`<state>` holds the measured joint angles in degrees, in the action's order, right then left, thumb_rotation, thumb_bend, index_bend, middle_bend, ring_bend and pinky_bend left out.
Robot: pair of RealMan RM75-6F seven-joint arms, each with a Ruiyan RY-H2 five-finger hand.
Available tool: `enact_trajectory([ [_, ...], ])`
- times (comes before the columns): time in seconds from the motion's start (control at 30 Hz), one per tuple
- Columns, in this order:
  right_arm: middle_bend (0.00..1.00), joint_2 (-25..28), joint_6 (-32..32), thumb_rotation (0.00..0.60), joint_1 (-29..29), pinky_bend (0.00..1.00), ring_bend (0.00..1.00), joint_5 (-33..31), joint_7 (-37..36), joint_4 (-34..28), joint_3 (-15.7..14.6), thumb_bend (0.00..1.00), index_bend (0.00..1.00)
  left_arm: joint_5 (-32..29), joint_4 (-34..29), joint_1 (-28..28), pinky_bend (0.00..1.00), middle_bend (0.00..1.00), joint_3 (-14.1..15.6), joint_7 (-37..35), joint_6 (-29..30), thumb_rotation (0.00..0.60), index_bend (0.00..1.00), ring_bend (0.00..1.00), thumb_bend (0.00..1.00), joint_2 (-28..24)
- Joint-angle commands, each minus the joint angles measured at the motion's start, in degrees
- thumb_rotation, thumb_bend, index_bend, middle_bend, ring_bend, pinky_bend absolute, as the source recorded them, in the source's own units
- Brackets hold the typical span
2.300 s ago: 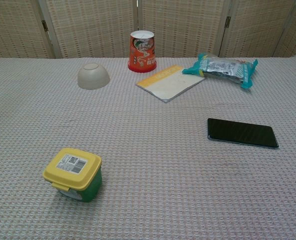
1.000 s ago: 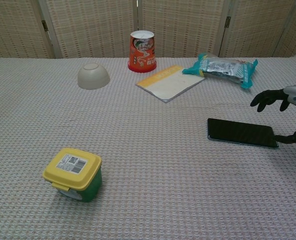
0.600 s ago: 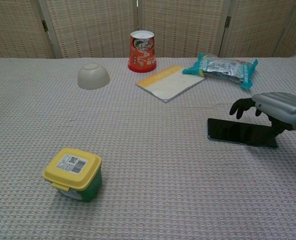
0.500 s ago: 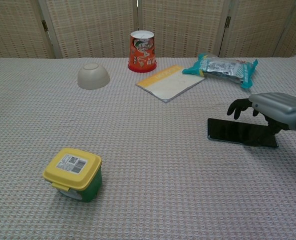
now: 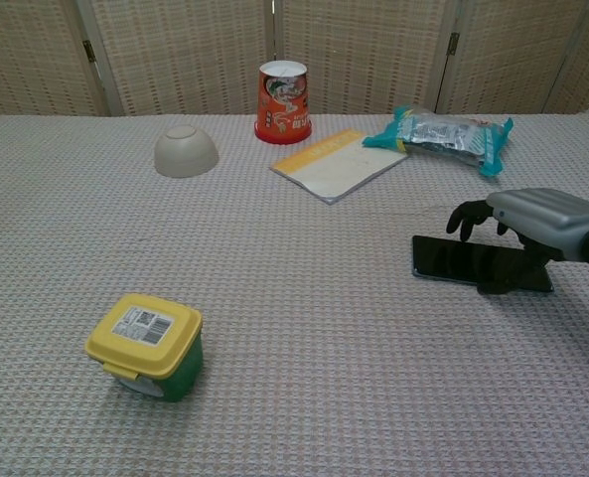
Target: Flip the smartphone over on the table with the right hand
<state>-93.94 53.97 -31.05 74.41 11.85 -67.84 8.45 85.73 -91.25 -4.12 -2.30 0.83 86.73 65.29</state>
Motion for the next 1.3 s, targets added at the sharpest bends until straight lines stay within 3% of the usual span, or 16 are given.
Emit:
enact_trajectory([
  [0.03,0.33,-0.23,-0.30,0.600,-0.32,0.32,0.21,-0.31,-0.04,0.30,-0.04,0.10,0.29,-0.07,0.00,0.05,0.25,0.22,-0.05,-0.03,0.05,0.600,0.28,0.16,0.20,-0.03],
  [0.2,0.33,-0.40,-1.03,0.600,-0.85,0.32,0.21,-0.75,0.72,0.78,-0.46,0.11,0.30,-0.28,0.10,0.15,0.25,0.22,-0.13,-0.05,0.07,0.600,0.28,0.16,0.20,-0.11],
  [0.67,0.35,0.08,-2.38,0.600,-1.96,0.32,0.21,-1.75,0.29,0.50,-0.77,0.37,0.32,-0.45,-0.02,0.44,0.25,0.22,-0.28,0.00,0.40,0.600,0.27,0.16,0.20,-0.35],
  [1.07,0.37,7.93,-7.13,0.600,-2.64,0.32,0.23,-1.01,-3.10,-11.10,-3.42,0.45,0.33,-0.29,-0.77,0.43,0.25,0.22,-0.39,0.75,0.48,0.600,0.27,0.16,0.20,-0.64],
  [1.3,0.37,10.15,-10.24,0.600,-4.09,0.32,0.23,-3.43,-8.05,-13.07,-1.69,0.45,0.33,-0.31,-1.25,0.45,0.25,0.22,-0.40,1.32,0.46,0.600,0.27,0.16,0.20,-0.88],
])
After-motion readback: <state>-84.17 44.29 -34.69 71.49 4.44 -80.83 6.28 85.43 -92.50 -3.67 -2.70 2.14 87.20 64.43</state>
